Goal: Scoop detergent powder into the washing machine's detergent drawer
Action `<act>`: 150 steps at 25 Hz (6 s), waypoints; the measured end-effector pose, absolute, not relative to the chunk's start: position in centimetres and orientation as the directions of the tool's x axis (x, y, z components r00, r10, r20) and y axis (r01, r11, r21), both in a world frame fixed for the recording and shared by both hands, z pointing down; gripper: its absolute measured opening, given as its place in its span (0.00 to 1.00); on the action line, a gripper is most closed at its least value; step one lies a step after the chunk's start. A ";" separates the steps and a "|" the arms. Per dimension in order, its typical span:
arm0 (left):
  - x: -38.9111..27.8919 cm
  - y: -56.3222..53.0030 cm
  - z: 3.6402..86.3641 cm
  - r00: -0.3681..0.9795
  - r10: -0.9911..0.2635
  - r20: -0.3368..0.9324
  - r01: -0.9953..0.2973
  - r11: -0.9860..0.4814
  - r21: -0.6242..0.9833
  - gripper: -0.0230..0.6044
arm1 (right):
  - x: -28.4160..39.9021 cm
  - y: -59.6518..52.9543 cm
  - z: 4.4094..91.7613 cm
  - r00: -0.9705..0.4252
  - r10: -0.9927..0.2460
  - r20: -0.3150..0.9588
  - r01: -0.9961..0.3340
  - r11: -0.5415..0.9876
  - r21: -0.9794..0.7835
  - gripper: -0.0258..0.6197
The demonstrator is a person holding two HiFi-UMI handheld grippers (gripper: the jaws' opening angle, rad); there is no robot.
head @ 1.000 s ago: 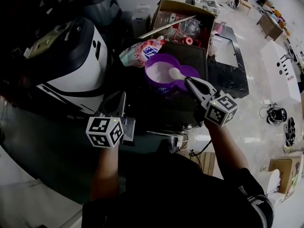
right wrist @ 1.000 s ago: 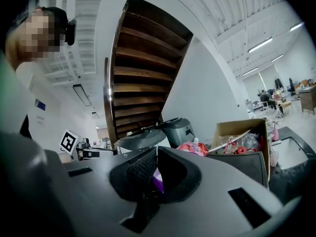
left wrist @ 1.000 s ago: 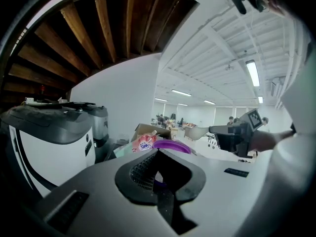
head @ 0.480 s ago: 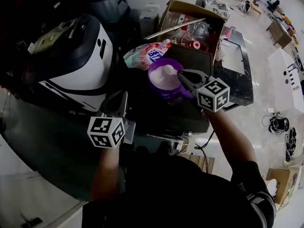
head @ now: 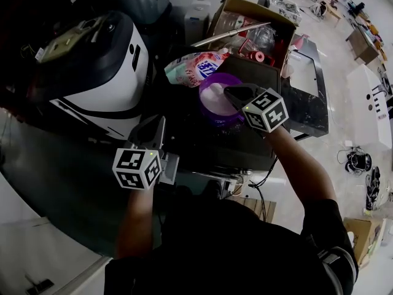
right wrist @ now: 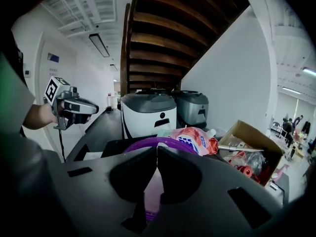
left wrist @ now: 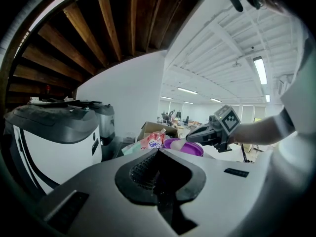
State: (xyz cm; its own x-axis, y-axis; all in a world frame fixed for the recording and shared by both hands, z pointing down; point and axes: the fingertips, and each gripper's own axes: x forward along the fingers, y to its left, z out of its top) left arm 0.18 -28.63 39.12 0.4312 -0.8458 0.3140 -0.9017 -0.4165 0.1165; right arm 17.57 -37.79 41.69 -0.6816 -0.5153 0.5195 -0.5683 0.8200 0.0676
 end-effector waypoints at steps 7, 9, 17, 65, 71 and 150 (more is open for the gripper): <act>-0.5 -28.6 39.3 0.430 -0.845 0.316 -0.902 -0.414 0.122 0.05 | 16.2 -37.9 43.0 -0.650 -0.473 0.595 -0.516 0.849 0.111 0.07; -0.7 -28.6 39.3 0.430 -0.846 0.315 -0.902 -0.413 0.123 0.05 | 15.8 -37.8 43.2 -0.636 -0.460 0.620 -0.495 0.859 0.129 0.07; -1.0 -28.7 39.6 0.434 -0.845 0.313 -0.901 -0.413 0.134 0.05 | 14.5 -38.2 44.7 -0.577 -0.425 0.697 -0.399 0.892 0.214 0.07; -2.0 -26.6 39.5 0.437 -0.854 0.283 -0.899 -0.405 0.167 0.05 | 14.4 -36.0 44.7 -0.654 -0.179 0.735 -0.466 0.861 -0.205 0.07; -2.0 -26.4 39.4 0.444 -0.851 0.279 -0.896 -0.410 0.173 0.05 | 15.1 -36.1 44.0 -0.693 -0.192 0.695 -0.506 0.817 -0.279 0.07; -19.0 -19.4 39.7 0.569 -0.767 0.296 -0.817 -0.570 0.091 0.05 | 0.3 -22.1 37.5 -0.848 -0.530 0.016 -0.320 0.488 -0.812 0.07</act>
State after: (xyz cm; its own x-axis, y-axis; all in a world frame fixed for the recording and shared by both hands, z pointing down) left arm -19.04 -19.39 39.65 0.5687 -0.7674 0.2961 -0.8166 -0.5699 0.0913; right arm 0.29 -22.08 37.51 -0.8481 -0.5297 0.0161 -0.3204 0.4883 -0.8118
